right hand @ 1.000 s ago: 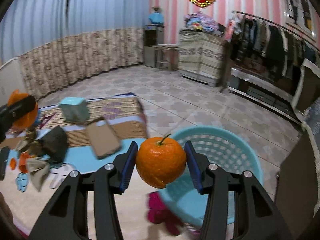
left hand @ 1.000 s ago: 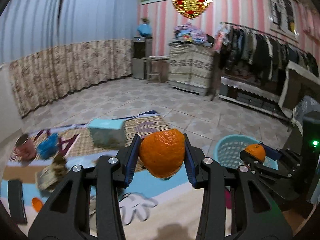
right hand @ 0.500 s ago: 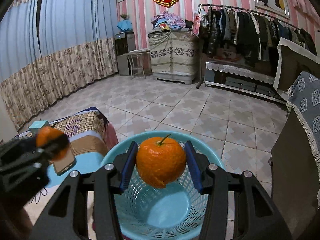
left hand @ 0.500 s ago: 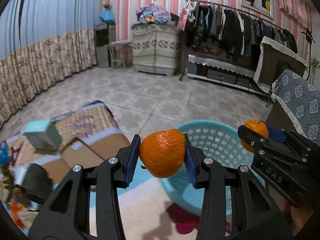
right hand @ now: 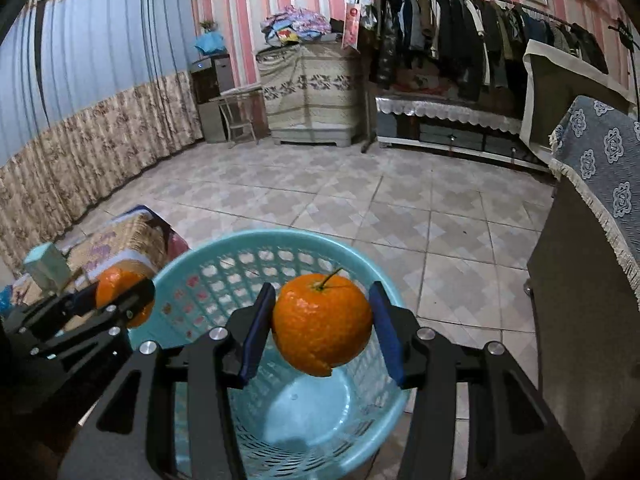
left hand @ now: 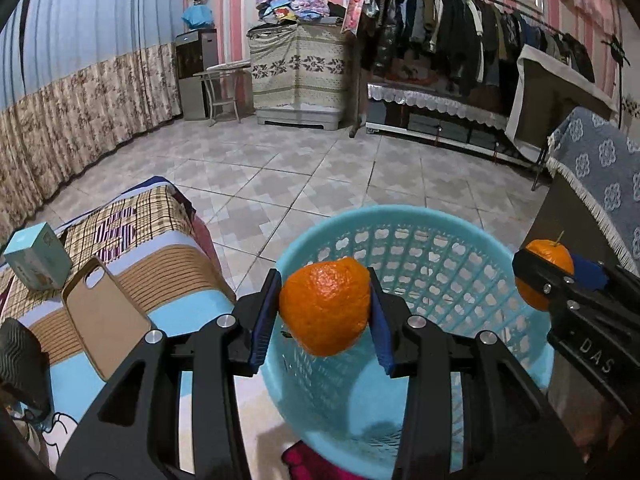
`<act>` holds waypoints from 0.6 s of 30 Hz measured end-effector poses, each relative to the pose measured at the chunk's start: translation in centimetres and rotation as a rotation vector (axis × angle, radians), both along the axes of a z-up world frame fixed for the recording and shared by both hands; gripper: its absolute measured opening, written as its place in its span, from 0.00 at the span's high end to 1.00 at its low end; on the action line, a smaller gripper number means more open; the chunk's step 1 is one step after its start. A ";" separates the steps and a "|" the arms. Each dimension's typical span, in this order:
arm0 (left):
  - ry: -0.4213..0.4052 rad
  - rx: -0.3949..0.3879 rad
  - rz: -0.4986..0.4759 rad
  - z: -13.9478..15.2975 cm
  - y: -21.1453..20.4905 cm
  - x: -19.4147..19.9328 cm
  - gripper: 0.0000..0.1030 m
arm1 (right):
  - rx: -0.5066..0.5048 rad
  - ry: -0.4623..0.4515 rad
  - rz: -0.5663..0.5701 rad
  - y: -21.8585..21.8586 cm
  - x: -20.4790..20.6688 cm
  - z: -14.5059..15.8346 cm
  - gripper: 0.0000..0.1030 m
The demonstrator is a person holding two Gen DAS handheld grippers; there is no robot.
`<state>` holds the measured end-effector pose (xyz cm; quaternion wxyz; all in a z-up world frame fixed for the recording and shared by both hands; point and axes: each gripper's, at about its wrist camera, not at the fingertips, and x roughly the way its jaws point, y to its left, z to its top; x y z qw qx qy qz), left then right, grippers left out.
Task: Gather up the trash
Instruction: 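Carry both oranges to the blue basket and open both tools to drop them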
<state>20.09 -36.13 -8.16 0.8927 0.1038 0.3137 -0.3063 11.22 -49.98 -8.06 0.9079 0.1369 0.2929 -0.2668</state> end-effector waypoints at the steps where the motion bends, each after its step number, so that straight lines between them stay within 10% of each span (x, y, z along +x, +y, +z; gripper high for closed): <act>1: 0.006 0.002 -0.007 -0.2 -0.1 0.0 0.59 | 0.005 0.002 -0.004 -0.2 0.0 -0.2 0.53; 10: -0.044 -0.015 0.068 1.1 2.3 -0.2 0.21 | 0.015 0.011 0.002 -0.5 -0.1 -0.7 0.53; 18: -0.037 -0.014 0.156 1.4 6.3 1.2 0.11 | 0.006 0.027 0.046 1.4 1.5 -1.2 0.52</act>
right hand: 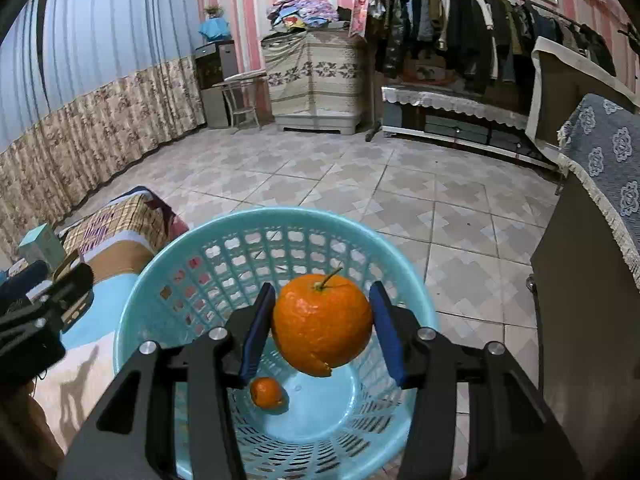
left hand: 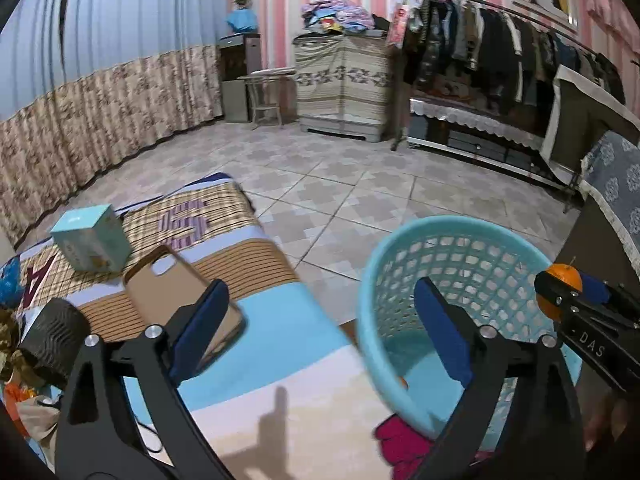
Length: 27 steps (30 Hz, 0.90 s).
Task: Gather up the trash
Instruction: 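Carry both oranges to the blue basket and open both tools to drop them, then grasp the orange snack bag with the left tool while the right tool grasps the beige cloth bag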
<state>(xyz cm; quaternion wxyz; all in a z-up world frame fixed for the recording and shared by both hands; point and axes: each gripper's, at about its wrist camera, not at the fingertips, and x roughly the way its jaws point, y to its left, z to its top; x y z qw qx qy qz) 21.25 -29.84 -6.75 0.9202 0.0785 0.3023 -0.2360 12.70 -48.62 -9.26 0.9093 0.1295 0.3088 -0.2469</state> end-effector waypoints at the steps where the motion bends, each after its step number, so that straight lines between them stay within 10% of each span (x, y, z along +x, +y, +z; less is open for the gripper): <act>1: 0.007 -0.009 0.006 0.0 0.5 0.2 0.11 | 0.001 0.001 0.002 0.1 0.1 -0.1 0.52; 6: 0.037 -0.034 0.036 -0.3 1.8 1.0 0.11 | 0.009 -0.021 -0.020 0.1 0.1 -0.5 0.25; 27: -0.018 -0.009 0.277 2.2 14.7 -0.2 0.05 | -0.049 -0.102 0.142 9.1 2.3 2.5 0.06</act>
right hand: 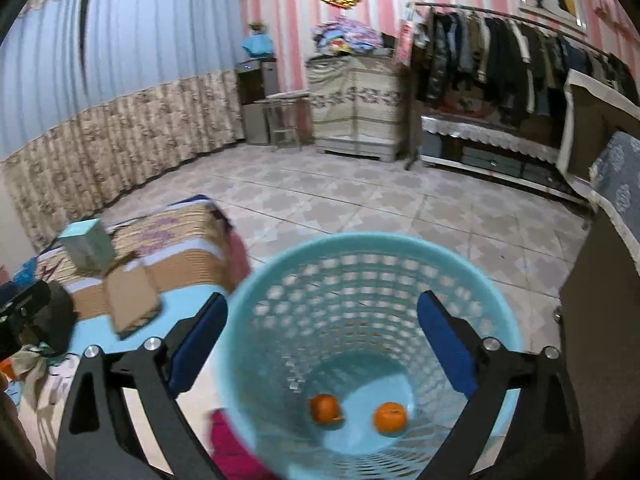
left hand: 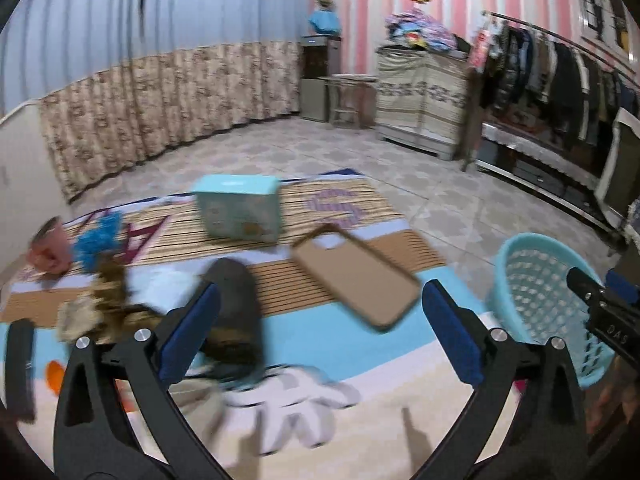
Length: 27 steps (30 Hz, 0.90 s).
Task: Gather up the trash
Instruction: 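Grasp the orange snack bag with the left tool while the right tool grasps the beige cloth bag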
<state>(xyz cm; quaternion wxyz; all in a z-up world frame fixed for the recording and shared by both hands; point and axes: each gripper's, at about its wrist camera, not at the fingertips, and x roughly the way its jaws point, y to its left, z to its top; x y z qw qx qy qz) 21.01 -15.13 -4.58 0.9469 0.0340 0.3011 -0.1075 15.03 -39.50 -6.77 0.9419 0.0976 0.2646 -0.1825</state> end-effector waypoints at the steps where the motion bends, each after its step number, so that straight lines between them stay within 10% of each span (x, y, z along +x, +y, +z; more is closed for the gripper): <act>1: 0.003 -0.008 0.030 -0.1 1.5 -0.3 0.05 | -0.004 -0.001 0.028 1.4 0.3 0.1 0.06; 21: 0.157 -0.022 0.316 -5.0 17.5 0.9 0.07 | -0.010 0.043 0.234 13.0 3.1 -2.0 0.06; 27: 0.255 -0.050 0.279 -7.0 17.9 2.0 0.29 | -0.032 0.067 0.226 13.0 3.5 -2.5 0.06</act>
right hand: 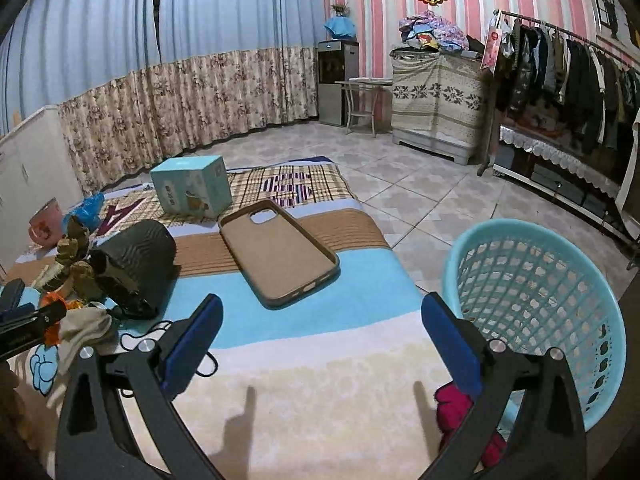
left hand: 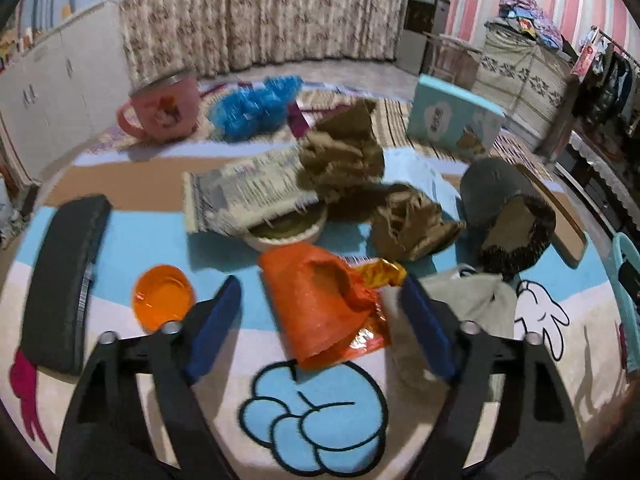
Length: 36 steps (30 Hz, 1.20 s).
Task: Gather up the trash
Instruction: 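Grasp the orange snack bag with the left tool while the right tool grasps the beige cloth bag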
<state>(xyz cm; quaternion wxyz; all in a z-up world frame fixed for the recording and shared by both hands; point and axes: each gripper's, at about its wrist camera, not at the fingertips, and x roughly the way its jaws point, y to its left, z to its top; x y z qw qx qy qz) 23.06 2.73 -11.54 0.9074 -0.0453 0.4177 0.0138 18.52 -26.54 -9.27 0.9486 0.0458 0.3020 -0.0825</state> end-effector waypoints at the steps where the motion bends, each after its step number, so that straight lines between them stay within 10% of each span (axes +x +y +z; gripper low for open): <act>1: 0.010 -0.012 -0.006 -0.2 0.0 0.1 0.33 | -0.001 0.002 0.000 0.0 0.0 0.0 0.06; 10: 0.026 -0.058 -0.015 0.1 0.6 0.0 0.82 | -0.007 0.021 0.036 1.4 0.2 0.2 0.06; 36: -0.107 0.071 0.096 6.1 6.3 -3.5 0.83 | -0.051 0.120 0.284 14.7 0.7 -0.8 0.06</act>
